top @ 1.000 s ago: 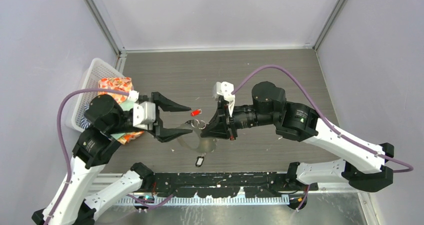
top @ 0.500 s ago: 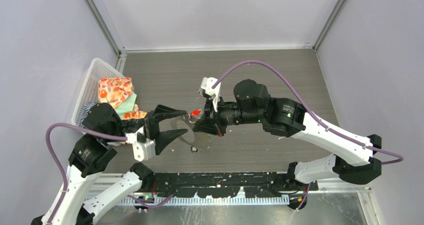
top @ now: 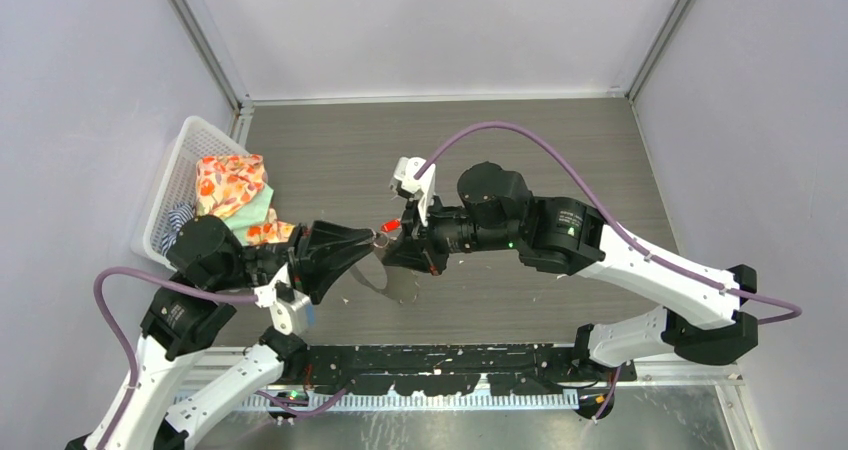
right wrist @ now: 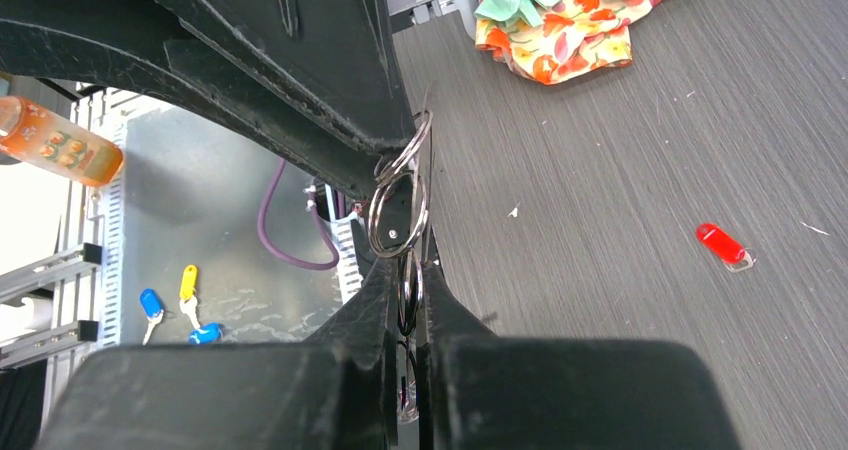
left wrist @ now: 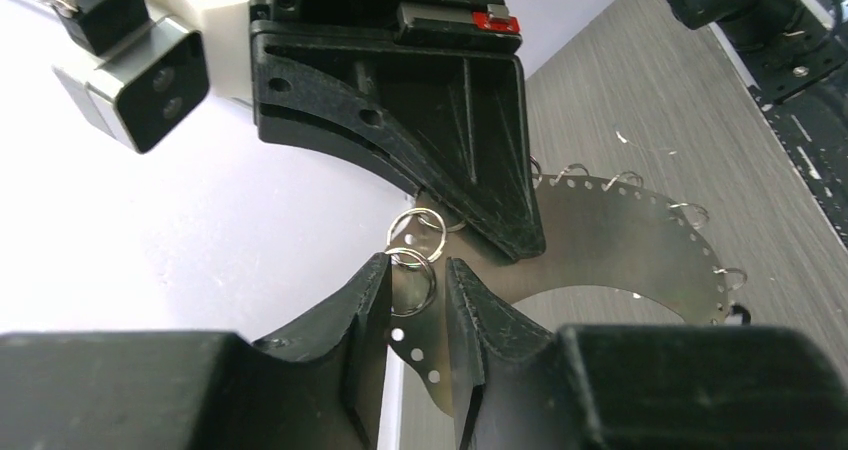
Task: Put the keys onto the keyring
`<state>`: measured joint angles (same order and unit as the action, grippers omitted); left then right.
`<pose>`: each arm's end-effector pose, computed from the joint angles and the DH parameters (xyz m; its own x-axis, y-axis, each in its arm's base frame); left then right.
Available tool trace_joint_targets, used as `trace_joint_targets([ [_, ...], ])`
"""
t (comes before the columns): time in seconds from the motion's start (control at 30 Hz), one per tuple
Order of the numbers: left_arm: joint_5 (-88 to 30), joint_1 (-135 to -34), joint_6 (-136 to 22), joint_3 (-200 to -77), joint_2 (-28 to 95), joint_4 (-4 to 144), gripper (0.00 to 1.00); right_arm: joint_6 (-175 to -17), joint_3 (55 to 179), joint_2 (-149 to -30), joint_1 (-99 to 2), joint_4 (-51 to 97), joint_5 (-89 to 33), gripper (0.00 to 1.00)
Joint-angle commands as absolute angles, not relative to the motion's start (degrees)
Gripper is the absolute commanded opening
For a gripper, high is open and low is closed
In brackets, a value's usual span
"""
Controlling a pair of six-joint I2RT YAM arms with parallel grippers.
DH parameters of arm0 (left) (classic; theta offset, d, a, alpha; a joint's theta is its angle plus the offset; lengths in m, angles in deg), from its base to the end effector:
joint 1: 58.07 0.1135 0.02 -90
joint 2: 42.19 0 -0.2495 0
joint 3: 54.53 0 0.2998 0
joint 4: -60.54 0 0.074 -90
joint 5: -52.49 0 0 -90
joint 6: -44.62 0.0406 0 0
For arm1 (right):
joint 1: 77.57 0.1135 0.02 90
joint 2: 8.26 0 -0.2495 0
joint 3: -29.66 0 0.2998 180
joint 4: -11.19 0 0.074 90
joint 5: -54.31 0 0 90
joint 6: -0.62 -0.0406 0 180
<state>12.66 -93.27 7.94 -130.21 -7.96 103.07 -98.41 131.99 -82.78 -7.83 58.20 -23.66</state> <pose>0.0951 -0.1053 0.4504 0.7901 0.0713 -0.6088 0.6077 0.0396 0.7932 0.1049 0.3087 0.4564 -0.2672 -0.2805 -0.9219 -0.9556 0.2005 0.2159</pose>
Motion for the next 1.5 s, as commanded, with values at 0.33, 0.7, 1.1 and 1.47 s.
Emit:
trace_joint_targets([
  [0.33, 9.4, -93.4, 4.5, -127.6, -10.9, 93.8, 0.14, -98.6, 134.2, -81.7, -6.5, 55.5, -25.2, 0.01],
  [0.7, 9.3, -93.4, 3.6, -127.3, -11.6, 94.7, 0.02, -98.5, 131.7, -79.3, -6.4, 53.4, -25.2, 0.01],
  [1.1, 9.7, -93.4, -5.3, -131.3, -8.6, 100.7, 0.38, -97.0, 131.2, -79.2, -5.6, 53.8, -25.6, 0.01],
  [1.47, 11.3, -93.4, -7.1, -137.1, -3.8, 107.7, 0.22, -95.2, 132.1, -79.9, -4.0, 56.2, -27.9, 0.01],
])
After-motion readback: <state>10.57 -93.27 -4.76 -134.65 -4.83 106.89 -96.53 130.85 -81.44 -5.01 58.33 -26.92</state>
